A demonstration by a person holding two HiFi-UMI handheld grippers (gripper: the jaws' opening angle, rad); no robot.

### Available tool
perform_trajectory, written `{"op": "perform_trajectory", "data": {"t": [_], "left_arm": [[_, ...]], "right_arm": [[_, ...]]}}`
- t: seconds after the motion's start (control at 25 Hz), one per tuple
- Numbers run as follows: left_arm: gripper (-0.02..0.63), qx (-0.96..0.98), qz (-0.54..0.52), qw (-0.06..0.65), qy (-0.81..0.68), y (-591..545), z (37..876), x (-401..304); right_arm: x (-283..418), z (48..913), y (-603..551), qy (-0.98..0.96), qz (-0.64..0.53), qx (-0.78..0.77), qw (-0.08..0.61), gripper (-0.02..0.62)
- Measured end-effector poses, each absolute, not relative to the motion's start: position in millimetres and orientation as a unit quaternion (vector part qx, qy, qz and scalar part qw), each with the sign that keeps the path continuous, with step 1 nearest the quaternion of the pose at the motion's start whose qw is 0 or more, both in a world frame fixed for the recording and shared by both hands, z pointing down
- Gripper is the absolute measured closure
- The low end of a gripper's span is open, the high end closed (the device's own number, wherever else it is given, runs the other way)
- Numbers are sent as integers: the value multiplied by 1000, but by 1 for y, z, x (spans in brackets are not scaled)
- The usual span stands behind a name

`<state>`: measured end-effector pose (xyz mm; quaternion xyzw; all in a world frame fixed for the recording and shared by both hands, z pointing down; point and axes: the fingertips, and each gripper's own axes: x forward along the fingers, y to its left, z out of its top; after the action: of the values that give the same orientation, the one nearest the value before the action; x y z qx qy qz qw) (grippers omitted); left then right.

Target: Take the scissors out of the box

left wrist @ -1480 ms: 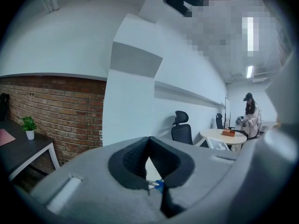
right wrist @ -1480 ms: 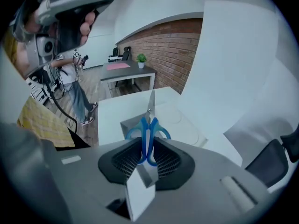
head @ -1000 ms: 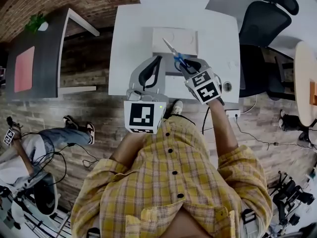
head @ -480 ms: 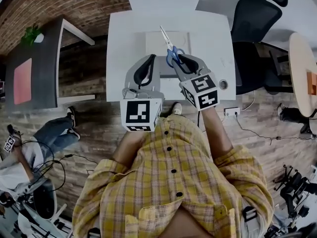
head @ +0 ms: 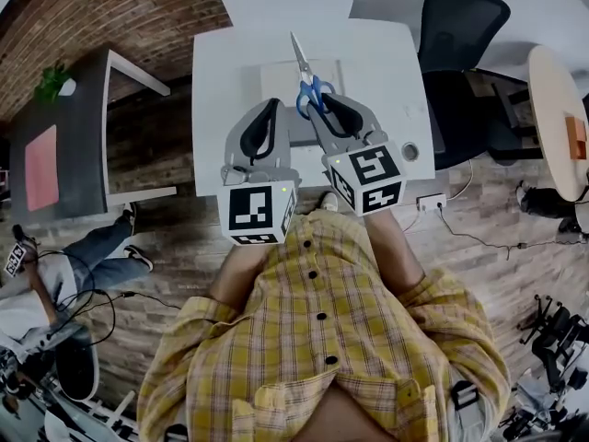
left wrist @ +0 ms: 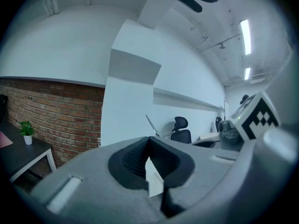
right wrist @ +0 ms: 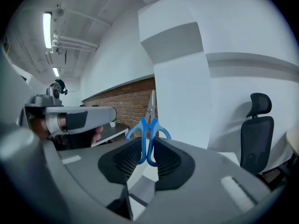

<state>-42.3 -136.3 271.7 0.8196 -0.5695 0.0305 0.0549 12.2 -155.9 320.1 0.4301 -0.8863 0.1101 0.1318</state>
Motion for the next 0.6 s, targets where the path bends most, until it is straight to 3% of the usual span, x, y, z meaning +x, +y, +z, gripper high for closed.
{"op": "perform_trajectory", "data": {"t": [0.6], "left_arm": [[603, 817, 24, 44, -575, -111, 260, -45]], "right_arm": [[17, 273, -128, -879, 78, 467, 58, 505]]}}
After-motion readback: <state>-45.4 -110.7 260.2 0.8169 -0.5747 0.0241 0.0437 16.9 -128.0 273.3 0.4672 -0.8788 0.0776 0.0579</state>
